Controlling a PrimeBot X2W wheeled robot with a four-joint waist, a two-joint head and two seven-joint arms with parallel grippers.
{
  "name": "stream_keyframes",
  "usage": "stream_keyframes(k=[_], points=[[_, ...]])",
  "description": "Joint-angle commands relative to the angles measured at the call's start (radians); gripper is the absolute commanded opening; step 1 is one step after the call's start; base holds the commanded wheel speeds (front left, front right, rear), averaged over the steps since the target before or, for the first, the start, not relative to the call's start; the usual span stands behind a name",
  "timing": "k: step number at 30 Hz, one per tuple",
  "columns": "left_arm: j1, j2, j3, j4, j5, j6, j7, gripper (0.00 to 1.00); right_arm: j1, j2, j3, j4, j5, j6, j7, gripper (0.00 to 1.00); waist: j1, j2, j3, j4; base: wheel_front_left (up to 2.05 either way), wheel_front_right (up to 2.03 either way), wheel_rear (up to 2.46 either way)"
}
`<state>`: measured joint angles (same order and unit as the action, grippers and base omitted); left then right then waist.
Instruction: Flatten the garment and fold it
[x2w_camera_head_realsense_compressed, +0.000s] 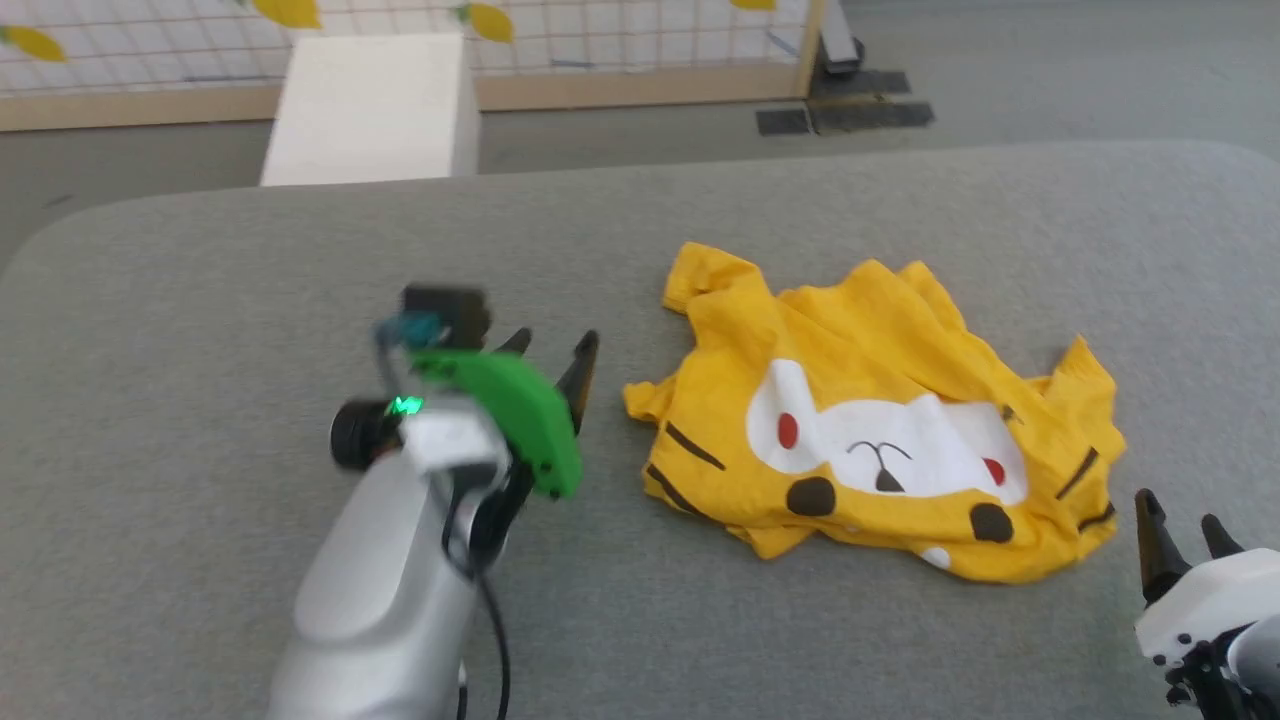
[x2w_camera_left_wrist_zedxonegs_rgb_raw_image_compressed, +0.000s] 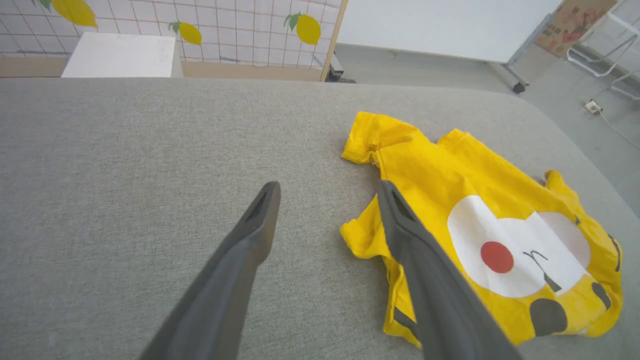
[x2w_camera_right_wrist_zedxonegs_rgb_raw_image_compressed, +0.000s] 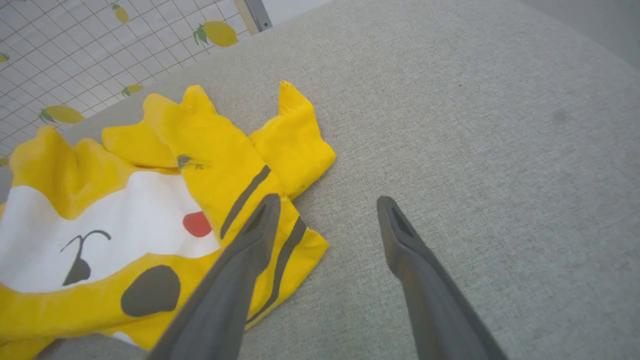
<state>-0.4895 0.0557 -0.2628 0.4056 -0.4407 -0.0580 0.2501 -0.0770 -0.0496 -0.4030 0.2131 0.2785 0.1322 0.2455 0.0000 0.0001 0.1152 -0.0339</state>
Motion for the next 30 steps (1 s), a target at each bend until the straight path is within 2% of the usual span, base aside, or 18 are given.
stream_keyframes(k=[1,6,12,16,17,18,23,30], points=[[-0.049,0.001,-0.014,0.029,0.015,0.009,0.04,1.0,-0.013,-0.001,0.005,0.006,0.011,-0.002,-0.01,1.0,0.0,-0.0001,0.05,-0.058,0.0,0.0,0.0],[-0.18,0.012,-0.073,0.151,0.061,0.027,0.215,1.0,-0.03,-0.001,0.02,0.033,0.016,-0.002,-0.03,1.0,0.0,-0.0001,0.105,-0.125,0.0,0.0,0.0],[-0.228,0.061,-0.148,0.262,0.135,0.047,0.39,1.0,-0.039,-0.001,0.045,0.069,0.029,-0.002,-0.056,1.0,0.0,-0.0001,0.142,-0.17,0.0,0.0,0.0],[-0.215,0.056,-0.175,0.28,0.121,0.018,0.465,1.0,-0.038,-0.001,0.044,0.091,0.03,-0.002,-0.076,1.0,0.0,-0.0001,0.148,-0.17,0.0,0.0,0.0],[-0.212,0.052,-0.185,0.275,0.12,0.008,0.467,0.33,-0.038,-0.001,0.04,0.097,0.028,-0.002,-0.08,1.0,0.0,-0.0001,0.149,-0.163,0.0,0.0,0.0],[-0.208,0.047,-0.184,0.269,0.111,0.003,0.458,0.0,-0.038,-0.001,0.041,0.102,0.026,-0.002,-0.081,1.0,0.0,-0.0001,0.148,-0.159,0.0,0.0,0.0],[-0.192,0.026,-0.191,0.251,0.072,-0.02,0.414,0.0,-0.046,-0.001,0.041,0.119,0.015,-0.002,-0.088,1.0,0.0,-0.0001,0.127,-0.117,0.0,0.0,0.0],[-0.219,0.011,-0.086,0.164,-0.016,0.019,0.239,0.0,-0.034,-0.001,0.027,0.129,-0.009,-0.002,-0.084,1.0,0.0,-0.0001,0.059,-0.019,0.0,0.0,0.0]])
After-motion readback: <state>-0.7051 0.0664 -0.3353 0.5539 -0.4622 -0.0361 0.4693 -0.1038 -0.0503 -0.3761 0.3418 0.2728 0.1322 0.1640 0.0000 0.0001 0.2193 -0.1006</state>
